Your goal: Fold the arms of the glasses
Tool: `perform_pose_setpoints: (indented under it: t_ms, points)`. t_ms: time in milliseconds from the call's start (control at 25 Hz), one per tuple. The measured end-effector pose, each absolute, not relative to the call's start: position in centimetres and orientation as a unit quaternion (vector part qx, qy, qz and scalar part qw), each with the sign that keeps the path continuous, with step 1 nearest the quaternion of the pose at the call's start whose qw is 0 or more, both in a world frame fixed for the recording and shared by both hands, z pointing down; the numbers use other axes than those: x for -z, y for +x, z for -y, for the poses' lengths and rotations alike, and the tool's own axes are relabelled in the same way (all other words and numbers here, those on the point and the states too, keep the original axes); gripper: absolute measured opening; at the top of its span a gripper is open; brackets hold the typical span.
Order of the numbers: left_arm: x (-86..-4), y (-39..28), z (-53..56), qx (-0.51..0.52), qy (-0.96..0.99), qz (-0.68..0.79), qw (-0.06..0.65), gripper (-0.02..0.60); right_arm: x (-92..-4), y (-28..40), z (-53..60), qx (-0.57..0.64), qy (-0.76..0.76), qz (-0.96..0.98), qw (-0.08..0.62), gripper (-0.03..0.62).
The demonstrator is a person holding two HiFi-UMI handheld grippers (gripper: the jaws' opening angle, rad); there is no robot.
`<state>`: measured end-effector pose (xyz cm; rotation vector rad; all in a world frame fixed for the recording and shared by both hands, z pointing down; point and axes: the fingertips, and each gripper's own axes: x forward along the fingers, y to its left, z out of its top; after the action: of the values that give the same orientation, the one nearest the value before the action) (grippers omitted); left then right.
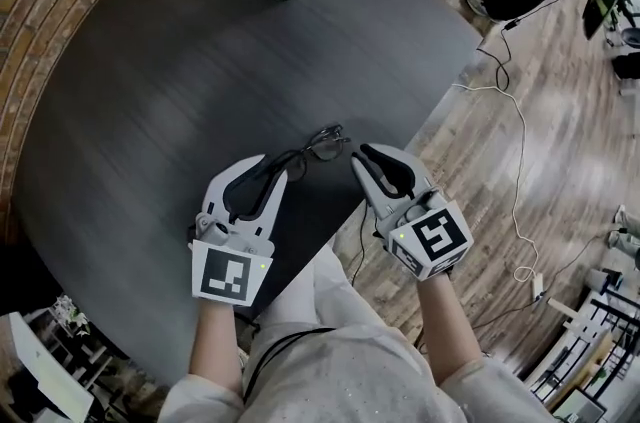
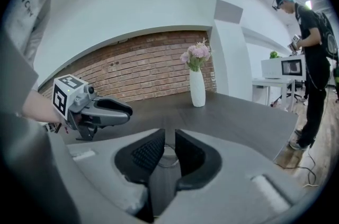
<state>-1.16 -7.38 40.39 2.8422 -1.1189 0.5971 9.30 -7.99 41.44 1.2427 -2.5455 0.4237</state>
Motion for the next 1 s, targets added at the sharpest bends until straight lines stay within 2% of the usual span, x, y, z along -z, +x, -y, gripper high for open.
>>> perform_pose_setpoints:
  t_ms: [200, 560, 1000]
  points:
    - [-38.9, -2.8, 6.3, -0.161, 0.908, 0.385, 0.030, 0.081, -39.9, 8.7, 7.1, -0.133, 0.427, 0.884, 0.133, 0.060]
    - [-35.9, -5.7, 5.1, -0.128, 0.892, 0.432, 0.034, 0.004, -36.7, 7.8, 6.0, -0.095, 0.430, 0.889, 0.124, 0.008]
    - [-32.4, -8.5, 5.3, -0.076, 0.877, 0.473, 0.040, -0.002, -33.0, 7.5, 5.5, -0.062, 0.439, 0.889, 0.113, 0.000]
